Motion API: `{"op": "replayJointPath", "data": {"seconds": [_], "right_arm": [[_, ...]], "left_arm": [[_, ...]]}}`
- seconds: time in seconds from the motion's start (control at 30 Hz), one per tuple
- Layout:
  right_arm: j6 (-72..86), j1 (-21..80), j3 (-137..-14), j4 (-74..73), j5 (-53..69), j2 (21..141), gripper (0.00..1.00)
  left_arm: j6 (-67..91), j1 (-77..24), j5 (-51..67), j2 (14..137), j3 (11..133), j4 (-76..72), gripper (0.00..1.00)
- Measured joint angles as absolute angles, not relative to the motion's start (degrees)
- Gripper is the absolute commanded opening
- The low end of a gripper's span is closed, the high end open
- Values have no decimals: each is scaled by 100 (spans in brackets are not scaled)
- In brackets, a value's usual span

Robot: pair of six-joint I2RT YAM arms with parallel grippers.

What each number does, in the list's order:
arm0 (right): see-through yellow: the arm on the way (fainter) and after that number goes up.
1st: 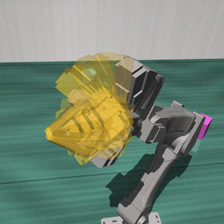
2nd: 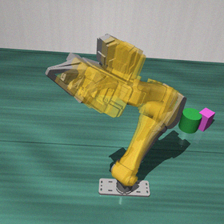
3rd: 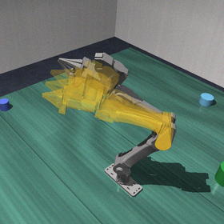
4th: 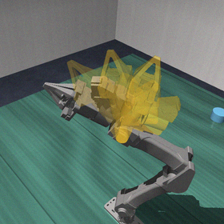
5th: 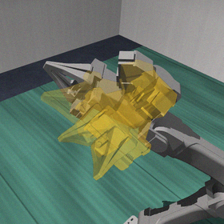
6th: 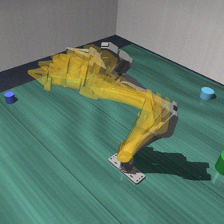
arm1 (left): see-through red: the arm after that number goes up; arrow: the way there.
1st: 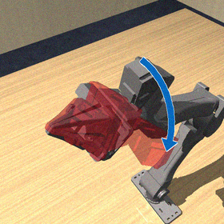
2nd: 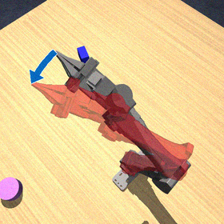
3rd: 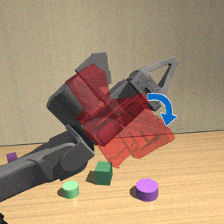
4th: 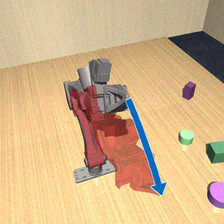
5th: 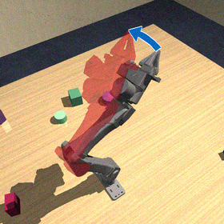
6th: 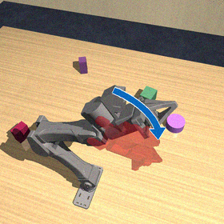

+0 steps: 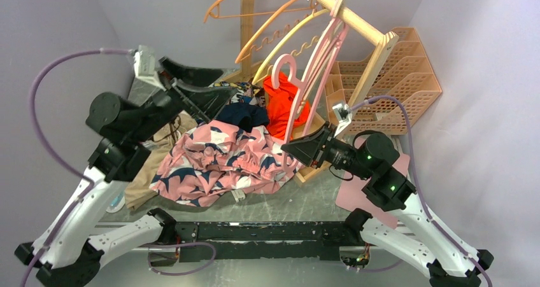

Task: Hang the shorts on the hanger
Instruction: Pick up the hanger from the clothesline.

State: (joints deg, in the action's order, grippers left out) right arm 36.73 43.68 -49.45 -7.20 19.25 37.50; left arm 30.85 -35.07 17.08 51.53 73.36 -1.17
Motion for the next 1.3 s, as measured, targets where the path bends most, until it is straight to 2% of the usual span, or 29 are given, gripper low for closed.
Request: {"op": "replayJointPath", "data": {"seconds": [0.2, 0.5, 0.77, 0.93, 1.3], "right_arm": [[3607, 4368, -4943, -856, 1496, 3745, 0], [3570, 4368, -4952, -1072, 1039, 3951, 0], [3568, 4368, -4967, -1068, 958, 4086, 0], [3564, 4368, -4993, -1061, 958, 4185, 0], [3551, 4368, -4993, -1015, 967, 4252, 0]], "left_arm": [[3197, -3507, 2303, 5972, 7872, -366, 99], [3087, -3507, 2370, 6466, 8180, -419, 99], [2987, -3778, 2515, 7087, 8783, -399, 93], [2786, -4073, 2462, 7496, 9218, -80, 82], [2576, -4136, 2351, 7721, 9295, 370, 38]]}}
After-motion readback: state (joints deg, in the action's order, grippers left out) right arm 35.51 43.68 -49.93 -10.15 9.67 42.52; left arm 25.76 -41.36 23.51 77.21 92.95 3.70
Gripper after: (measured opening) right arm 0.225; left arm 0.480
